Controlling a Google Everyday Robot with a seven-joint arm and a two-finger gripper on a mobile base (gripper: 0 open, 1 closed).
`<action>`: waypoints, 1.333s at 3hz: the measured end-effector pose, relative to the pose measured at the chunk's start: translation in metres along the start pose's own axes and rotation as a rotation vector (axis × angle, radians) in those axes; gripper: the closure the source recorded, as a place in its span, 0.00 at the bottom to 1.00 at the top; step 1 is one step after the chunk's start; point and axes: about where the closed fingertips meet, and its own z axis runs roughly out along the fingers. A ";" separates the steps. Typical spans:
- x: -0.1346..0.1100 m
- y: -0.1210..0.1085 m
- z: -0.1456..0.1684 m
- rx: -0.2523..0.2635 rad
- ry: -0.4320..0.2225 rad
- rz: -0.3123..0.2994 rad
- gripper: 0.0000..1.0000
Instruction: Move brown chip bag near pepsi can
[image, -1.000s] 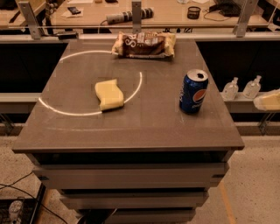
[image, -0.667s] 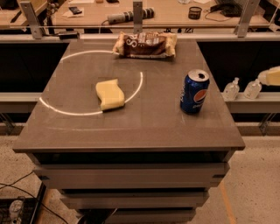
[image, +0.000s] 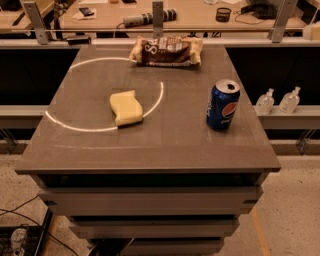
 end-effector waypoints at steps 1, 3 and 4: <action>0.013 0.002 0.069 -0.107 0.025 0.064 0.00; -0.003 0.058 0.164 -0.325 0.119 0.025 0.00; -0.031 0.049 0.158 -0.313 0.080 -0.002 0.00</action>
Offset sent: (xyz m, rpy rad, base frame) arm 0.1859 0.0635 0.0459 0.0210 0.1164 0.2901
